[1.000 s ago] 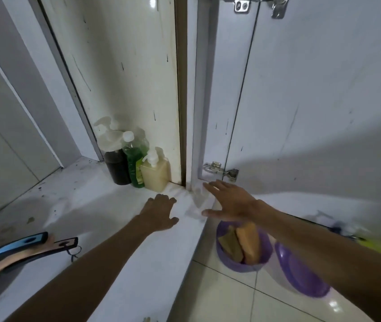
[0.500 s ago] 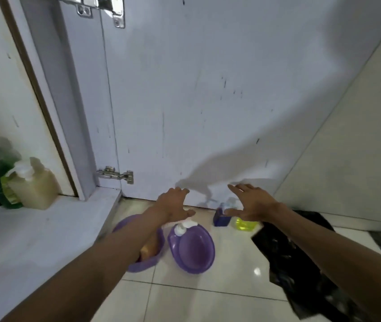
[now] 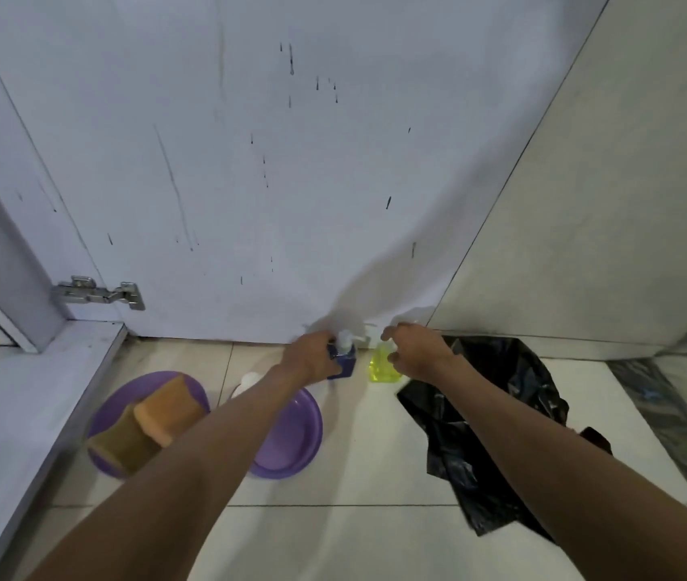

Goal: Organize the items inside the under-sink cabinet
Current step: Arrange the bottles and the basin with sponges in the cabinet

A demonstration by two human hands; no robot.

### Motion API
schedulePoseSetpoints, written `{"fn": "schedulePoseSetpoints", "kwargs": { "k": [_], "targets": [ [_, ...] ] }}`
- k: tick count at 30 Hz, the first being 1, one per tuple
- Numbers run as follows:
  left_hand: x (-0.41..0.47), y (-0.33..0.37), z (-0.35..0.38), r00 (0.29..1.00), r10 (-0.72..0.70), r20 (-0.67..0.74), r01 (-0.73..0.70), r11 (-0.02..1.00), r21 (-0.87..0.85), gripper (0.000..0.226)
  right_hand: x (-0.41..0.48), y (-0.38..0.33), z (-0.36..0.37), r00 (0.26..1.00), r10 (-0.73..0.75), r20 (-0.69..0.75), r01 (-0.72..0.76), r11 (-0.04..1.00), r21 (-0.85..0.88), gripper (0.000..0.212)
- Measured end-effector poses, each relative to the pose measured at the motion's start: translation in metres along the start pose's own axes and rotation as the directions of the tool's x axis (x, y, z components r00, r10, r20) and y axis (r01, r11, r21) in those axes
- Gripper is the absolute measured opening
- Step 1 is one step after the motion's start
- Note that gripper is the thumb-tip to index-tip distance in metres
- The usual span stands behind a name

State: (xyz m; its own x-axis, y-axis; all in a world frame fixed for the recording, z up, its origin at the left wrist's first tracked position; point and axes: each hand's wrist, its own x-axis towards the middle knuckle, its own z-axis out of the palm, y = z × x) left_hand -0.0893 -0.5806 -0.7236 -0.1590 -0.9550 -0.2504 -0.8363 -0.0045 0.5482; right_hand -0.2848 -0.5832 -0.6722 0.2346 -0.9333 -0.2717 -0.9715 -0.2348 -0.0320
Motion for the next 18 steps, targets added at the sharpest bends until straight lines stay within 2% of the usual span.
{"fn": "schedulePoseSetpoints", "kwargs": {
  "k": [6, 9, 15, 18],
  "targets": [
    [0.007, 0.001, 0.012, 0.995, 0.005, -0.104, 0.003, 0.997, 0.078, 0.034, 0.009, 0.003, 0.001, 1.0, 0.025, -0.011, -0.026, 0.999, -0.047, 0.033],
    [0.007, 0.0, 0.002, 0.995, -0.01, -0.103, 0.02, 0.995, 0.097, 0.035, 0.01, -0.002, -0.007, 1.0, 0.031, -0.001, -0.031, 0.997, -0.073, 0.036],
    [-0.009, -0.023, -0.051, 0.986, -0.035, -0.164, 0.039, 0.999, 0.022, 0.044, 0.015, -0.044, -0.051, 0.999, -0.013, -0.043, 0.011, 0.999, -0.045, 0.044],
    [-0.027, -0.043, -0.085, 0.979, -0.045, -0.199, 0.049, 0.999, 0.016, 0.04, 0.02, -0.077, -0.074, 0.994, -0.06, -0.09, 0.061, 0.998, -0.001, 0.043]
  ]
}}
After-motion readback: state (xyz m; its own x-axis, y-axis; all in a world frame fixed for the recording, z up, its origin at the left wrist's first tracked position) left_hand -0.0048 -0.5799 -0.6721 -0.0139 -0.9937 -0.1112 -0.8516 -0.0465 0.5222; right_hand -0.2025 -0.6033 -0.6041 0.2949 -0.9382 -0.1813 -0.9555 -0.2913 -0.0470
